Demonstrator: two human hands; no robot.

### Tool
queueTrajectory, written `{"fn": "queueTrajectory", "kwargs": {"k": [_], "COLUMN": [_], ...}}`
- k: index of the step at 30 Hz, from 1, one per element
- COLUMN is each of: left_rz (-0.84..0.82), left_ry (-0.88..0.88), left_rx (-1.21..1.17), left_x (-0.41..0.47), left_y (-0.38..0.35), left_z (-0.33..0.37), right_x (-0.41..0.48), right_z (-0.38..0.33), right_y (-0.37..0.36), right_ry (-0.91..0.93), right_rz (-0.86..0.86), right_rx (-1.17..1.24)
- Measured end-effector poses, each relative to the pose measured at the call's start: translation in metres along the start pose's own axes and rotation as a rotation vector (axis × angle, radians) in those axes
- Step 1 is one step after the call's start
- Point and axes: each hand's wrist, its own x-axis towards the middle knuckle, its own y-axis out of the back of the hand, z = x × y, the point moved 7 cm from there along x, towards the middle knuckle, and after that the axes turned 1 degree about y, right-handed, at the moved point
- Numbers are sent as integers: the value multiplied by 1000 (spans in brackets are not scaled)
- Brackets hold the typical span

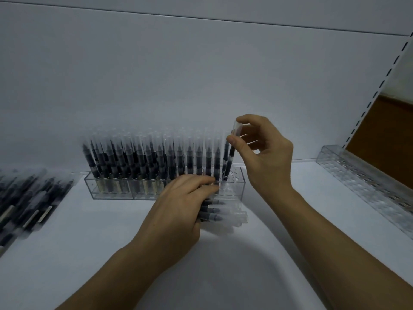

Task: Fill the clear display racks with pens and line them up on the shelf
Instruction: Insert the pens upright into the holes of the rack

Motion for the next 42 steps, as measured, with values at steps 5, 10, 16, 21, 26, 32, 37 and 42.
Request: {"fn": "queueTrajectory", "kwargs": {"k": [5, 10, 16, 21, 26, 32, 37, 42], "left_rz": [10, 14, 38, 135, 89, 0, -45, -173], "left_ry": [-10, -14, -32, 193, 386, 418, 383, 340], "left_rx": [-2, -11, -72, -672, -1033, -1053, -984, -863], "left_x": [0, 0, -2, -5, -3, -4, -4, -5], "left_y": [1, 1, 5, 17, 8, 0, 3, -5], "left_z": [-1, -3, 0, -8, -13, -15, -10, -7], "right_x": [-2, -4, -8, -14, -16, -29, -34, -32], "right_z": [-2, -2, -3, -9, -30, -36, -38, -34], "right_y": [-6, -8, -11, -3, -3, -28, -37, -38], "right_ry": [40, 35, 23, -12, -17, -5, 8, -37], "right_rz": [-69, -100, -138, -80, -96, -366, -474, -491], "right_rx": [-48, -57, -80, -81, 11, -35, -69, 42]}}
